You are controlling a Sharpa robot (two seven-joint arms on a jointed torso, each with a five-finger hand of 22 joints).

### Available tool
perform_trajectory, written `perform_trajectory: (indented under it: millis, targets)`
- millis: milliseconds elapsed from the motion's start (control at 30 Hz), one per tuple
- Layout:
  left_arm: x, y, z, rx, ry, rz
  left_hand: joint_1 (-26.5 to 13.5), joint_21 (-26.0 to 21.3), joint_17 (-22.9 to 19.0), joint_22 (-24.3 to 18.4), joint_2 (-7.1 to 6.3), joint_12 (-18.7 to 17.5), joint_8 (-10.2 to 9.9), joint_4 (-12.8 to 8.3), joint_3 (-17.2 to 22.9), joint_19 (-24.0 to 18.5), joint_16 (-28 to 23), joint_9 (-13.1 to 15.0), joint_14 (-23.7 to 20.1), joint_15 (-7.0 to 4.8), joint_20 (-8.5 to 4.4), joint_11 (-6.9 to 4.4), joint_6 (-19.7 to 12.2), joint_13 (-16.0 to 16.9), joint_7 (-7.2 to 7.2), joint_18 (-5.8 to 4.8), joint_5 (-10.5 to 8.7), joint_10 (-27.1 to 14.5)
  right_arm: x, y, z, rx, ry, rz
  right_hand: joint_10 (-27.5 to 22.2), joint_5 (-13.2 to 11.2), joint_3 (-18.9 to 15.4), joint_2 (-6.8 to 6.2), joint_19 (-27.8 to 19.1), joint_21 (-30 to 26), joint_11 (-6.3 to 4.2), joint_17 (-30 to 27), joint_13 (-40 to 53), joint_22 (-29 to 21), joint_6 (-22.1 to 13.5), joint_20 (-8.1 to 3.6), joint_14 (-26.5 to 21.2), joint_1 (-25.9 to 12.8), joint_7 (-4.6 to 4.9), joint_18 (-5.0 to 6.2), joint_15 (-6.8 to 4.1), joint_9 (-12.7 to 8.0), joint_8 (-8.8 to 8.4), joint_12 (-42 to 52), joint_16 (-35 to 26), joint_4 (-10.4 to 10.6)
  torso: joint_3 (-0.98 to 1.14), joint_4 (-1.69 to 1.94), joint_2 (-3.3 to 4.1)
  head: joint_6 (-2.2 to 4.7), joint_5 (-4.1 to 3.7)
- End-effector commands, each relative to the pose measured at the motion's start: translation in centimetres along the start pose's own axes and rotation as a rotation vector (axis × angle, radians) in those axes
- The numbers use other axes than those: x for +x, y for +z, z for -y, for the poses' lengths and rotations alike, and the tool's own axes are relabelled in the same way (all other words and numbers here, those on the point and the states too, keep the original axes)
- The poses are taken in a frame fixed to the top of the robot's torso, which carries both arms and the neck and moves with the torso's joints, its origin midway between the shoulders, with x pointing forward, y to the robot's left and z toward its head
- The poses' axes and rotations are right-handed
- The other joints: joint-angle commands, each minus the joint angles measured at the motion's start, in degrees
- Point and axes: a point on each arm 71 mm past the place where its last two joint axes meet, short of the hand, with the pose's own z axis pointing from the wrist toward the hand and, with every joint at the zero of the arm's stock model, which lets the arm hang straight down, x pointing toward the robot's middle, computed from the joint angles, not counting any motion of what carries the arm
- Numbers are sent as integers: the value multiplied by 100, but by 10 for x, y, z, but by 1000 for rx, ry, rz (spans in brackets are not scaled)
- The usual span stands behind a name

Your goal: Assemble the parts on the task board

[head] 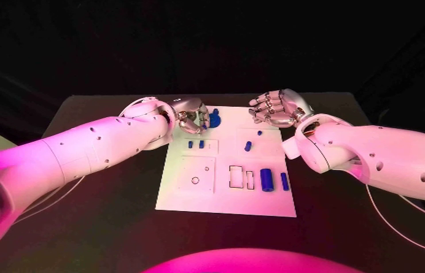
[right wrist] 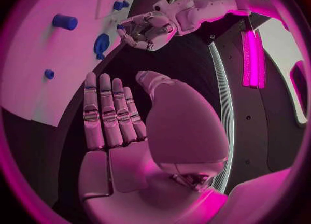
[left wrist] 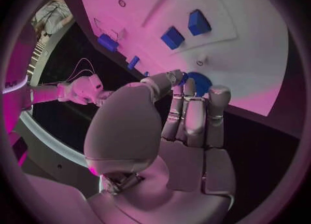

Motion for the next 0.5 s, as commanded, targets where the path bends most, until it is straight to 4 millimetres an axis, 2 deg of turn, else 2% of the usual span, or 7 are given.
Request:
perform_trajectory:
  millis: [33,400,500]
  targets:
    - [-4,-4,-1,-19,-44,10,-33,21,4,9,-7,-24,-30,21,10,32,26,1,42,0,4,-144,27,-7,9,-89,14,180,1,-1,-1,-19,-6,-10,22,27,26,-9,30,22,24,-5,-6,-5,54,9,45,9,109,78,4,-9,-38,-17,-23,4,-2,13,0,-4,13]
    - [-8,-8,-12,-48,-21,-1,-45,28,0,23,-17,-35,-38,19,7,48,25,5,47,-1,5,-147,35,-10,7,-92,14,195,1,-1,-1,-19,-6,-10,22,27,26,-9,30,22,24,-5,-6,-5,54,9,45,9,109,78,4,-9,-38,-17,-23,4,-19,-5,12,3,49]
    - [-8,-8,-13,-52,-19,-2,-45,28,0,23,-17,-35,-38,19,7,48,25,5,47,-1,5,-147,35,-10,7,-92,14,195,1,0,-1,-19,-6,-10,22,27,26,-9,30,22,24,-5,-6,-5,54,9,45,9,109,78,4,-9,-38,-17,-23,4,-12,-9,11,2,60]
